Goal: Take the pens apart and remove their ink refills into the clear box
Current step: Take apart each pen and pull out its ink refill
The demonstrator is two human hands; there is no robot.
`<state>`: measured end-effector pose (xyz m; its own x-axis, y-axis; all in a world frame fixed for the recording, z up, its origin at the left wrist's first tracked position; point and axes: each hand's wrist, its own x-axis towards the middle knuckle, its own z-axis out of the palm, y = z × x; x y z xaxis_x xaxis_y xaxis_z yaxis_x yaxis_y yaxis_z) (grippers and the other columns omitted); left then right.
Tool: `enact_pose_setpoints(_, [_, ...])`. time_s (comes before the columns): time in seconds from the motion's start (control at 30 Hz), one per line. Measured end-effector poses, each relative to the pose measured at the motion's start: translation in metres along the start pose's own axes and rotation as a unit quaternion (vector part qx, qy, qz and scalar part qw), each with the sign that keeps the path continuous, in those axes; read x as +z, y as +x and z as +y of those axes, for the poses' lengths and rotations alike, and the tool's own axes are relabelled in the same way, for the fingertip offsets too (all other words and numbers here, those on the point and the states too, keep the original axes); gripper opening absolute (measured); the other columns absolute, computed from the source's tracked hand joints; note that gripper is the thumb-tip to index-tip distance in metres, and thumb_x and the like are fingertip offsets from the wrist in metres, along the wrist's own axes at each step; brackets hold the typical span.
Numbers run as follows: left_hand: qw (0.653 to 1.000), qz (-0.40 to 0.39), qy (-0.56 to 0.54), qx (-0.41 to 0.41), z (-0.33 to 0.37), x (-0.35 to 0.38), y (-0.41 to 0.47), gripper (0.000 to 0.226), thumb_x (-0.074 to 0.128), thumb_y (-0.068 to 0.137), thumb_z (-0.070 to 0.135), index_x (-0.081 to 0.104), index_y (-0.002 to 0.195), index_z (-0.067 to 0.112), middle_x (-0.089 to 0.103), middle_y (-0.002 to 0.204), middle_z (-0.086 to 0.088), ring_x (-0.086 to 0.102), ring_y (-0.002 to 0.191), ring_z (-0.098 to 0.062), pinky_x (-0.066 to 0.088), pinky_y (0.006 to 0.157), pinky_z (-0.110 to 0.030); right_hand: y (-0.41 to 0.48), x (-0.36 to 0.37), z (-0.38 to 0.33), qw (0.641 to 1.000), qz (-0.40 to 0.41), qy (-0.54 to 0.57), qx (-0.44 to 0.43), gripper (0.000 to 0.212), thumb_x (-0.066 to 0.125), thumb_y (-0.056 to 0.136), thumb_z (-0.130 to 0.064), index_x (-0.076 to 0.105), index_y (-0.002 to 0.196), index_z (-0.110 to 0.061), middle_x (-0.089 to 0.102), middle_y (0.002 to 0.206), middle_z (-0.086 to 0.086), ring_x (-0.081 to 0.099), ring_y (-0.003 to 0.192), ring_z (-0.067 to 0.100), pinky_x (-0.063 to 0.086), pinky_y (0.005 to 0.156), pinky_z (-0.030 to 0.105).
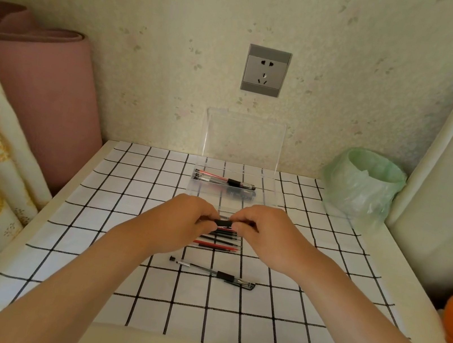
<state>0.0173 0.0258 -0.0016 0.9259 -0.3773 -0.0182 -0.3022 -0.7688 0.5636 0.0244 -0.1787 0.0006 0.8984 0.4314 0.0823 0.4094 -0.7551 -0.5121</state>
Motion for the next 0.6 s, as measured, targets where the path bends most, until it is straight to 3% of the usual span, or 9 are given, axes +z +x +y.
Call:
enact_pose_setpoints(0.1, [1.0, 0.012, -0.005, 0.011, -0.001, -0.006, -0.001, 0.017, 0.057, 0.097, 0.027, 0.07, 0.106, 0.03, 0.067, 0.085, 0.009, 0.061, 0.077, -0.008, 0.049, 0.071, -0.025, 0.001, -0.001, -0.004, 1.0, 0.01, -0.013, -0.008, 0.022, 0.054, 0.098, -0.031, 0.072, 0.11, -0.024, 0.061, 0.084, -0.015, 0.057, 0.078, 0.005, 0.045, 0.07, 0.018])
enact_pose_setpoints(0.23, [0.999, 0.031, 0.008, 0.028, -0.002, -0.007, -0.003, 0.021, 0.061, 0.095, 0.026, 0.071, 0.112, 0.031, 0.065, 0.09, 0.016, 0.057, 0.077, 0.0, 0.042, 0.067, -0.012, -0.001, -0.002, -0.002, 0.995, -0.004, -0.09, -0.052, 0.027, 0.05, 0.1, -0.036, 0.071, 0.105, -0.02, 0.065, 0.085, -0.004, 0.058, 0.078, 0.014, 0.049, 0.072, 0.034])
enact_pose_setpoints(0.3, [0.999, 0.046, -0.02, 0.021, -0.003, -0.006, -0.003, 0.02, 0.065, 0.092, 0.027, 0.072, 0.11, 0.032, 0.065, 0.088, 0.019, 0.057, 0.074, 0.003, 0.041, 0.064, -0.009, -0.002, 0.0, 0.0, 0.988, 0.031, -0.115, -0.095, 0.027, 0.049, 0.1, -0.033, 0.071, 0.103, -0.017, 0.062, 0.087, -0.002, 0.057, 0.08, 0.015, 0.049, 0.072, 0.036])
enact_pose_setpoints(0.43, [0.985, 0.072, -0.16, 0.007, -0.009, -0.015, -0.003, 0.019, 0.073, 0.085, 0.017, 0.077, 0.098, 0.031, 0.071, 0.083, 0.006, 0.064, 0.075, -0.014, 0.053, 0.07, -0.024, -0.002, 0.003, -0.007, 0.982, 0.099, -0.091, -0.134, 0.021, 0.052, 0.099, -0.028, 0.07, 0.102, -0.017, 0.058, 0.086, -0.01, 0.055, 0.075, 0.009, 0.047, 0.066, 0.025])
enact_pose_setpoints(0.5, [0.982, 0.083, -0.171, 0.026, -0.01, -0.019, -0.006, 0.021, 0.075, 0.083, 0.014, 0.078, 0.096, 0.029, 0.071, 0.082, 0.006, 0.064, 0.076, -0.008, 0.048, 0.071, -0.016, -0.002, 0.003, -0.014, 0.991, 0.091, -0.02, -0.099, 0.02, 0.053, 0.099, -0.027, 0.072, 0.102, -0.019, 0.057, 0.079, -0.015, 0.052, 0.069, 0.001, 0.04, 0.064, 0.014])
enact_pose_setpoints(0.6, [0.987, 0.085, -0.115, 0.069, -0.007, -0.021, -0.009, 0.022, 0.077, 0.08, 0.011, 0.079, 0.096, 0.026, 0.067, 0.076, 0.009, 0.061, 0.073, -0.005, 0.043, 0.068, -0.01, -0.003, 0.005, -0.016, 0.998, 0.009, 0.066, -0.014, 0.022, 0.052, 0.099, -0.031, 0.073, 0.097, -0.025, 0.052, 0.06, -0.013, 0.047, 0.054, 0.001, 0.033, 0.052, 0.013])
